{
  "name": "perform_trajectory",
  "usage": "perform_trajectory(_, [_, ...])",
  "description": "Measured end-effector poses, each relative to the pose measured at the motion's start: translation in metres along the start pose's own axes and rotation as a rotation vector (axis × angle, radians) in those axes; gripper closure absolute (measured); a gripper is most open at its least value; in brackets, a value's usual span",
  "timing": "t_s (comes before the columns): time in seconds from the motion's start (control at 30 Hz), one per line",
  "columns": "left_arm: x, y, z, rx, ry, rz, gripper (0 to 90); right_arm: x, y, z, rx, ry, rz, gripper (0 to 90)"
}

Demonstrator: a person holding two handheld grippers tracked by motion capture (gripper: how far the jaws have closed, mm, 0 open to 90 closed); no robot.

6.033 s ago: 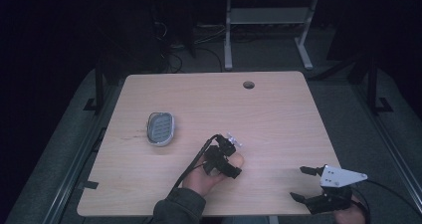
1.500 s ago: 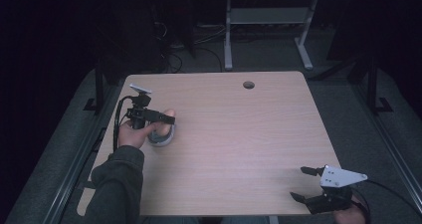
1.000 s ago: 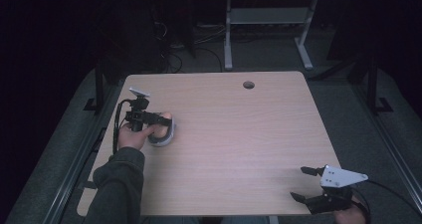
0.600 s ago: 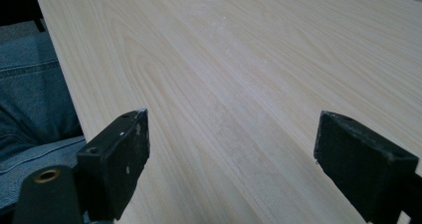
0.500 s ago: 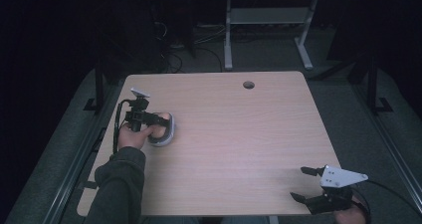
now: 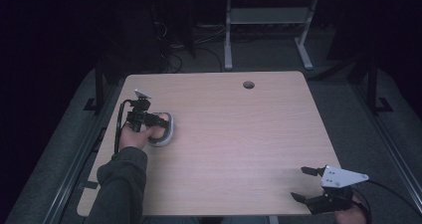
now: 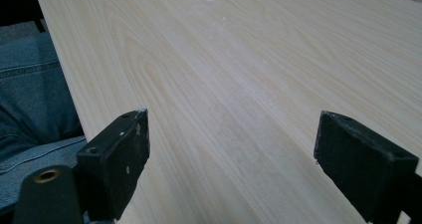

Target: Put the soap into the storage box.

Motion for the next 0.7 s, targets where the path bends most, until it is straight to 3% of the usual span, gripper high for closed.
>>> perform_trajectory(0.7, [-0.0022, -0.0026, 0.0037, 0.045, -0.027, 0.019, 31.6, -0.0001, -0.0003, -0.0006, -0.001, 0.000, 0.002, 13.8])
Point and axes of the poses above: each handheld gripper's, and its own axes: z roughly forward along the jaws, x roughly out of its top, y roughly to its right, the point moved 10 cm from there along z, roughly forward along the jaws, and after that the axes turned 2 degrees about -z, right-handed, at the moved point
